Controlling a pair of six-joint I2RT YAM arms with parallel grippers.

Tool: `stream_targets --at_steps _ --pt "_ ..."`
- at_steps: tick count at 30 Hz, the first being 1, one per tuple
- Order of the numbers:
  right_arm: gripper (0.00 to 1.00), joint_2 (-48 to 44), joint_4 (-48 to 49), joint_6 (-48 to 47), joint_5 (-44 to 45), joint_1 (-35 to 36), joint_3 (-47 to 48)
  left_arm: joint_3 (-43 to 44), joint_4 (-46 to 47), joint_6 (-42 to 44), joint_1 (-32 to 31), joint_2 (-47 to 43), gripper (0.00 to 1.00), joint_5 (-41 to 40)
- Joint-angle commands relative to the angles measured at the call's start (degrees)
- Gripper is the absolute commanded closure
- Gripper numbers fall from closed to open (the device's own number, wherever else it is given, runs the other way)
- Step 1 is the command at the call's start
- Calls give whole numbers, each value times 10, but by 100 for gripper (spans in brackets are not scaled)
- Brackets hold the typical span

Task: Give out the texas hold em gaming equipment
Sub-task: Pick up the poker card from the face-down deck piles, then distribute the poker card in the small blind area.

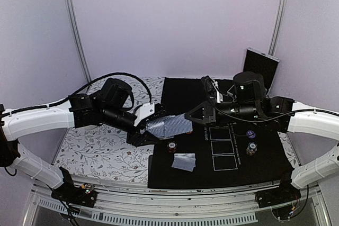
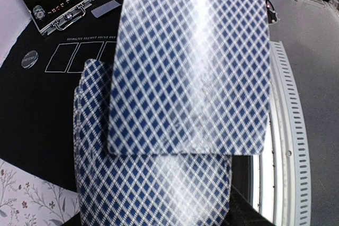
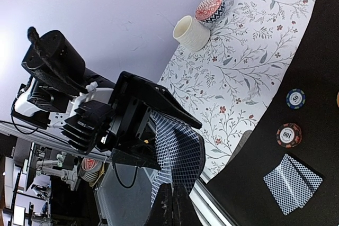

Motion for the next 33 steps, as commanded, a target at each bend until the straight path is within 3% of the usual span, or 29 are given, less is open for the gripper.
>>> stream_targets --at_steps 1,8,17,24,29,33 --pt "98 -38 8 -11 -3 -18 16 12 10 4 4 -6 42 4" --pt "98 -88 -30 -30 0 -111 33 13 8 6 4 -4 42 -1" --pt "98 -128 -37 -57 -11 -383 -59 16 5 9 6 -5 42 -3" --pt "98 -65 26 -92 -78 -567 -135 16 4 6 7 2 42 9" --pt "98 19 76 -117 -114 -630 -155 16 4 6 7 2 42 10" --pt "98 66 89 -132 -130 -641 -147 14 5 7 7 0 42 9"
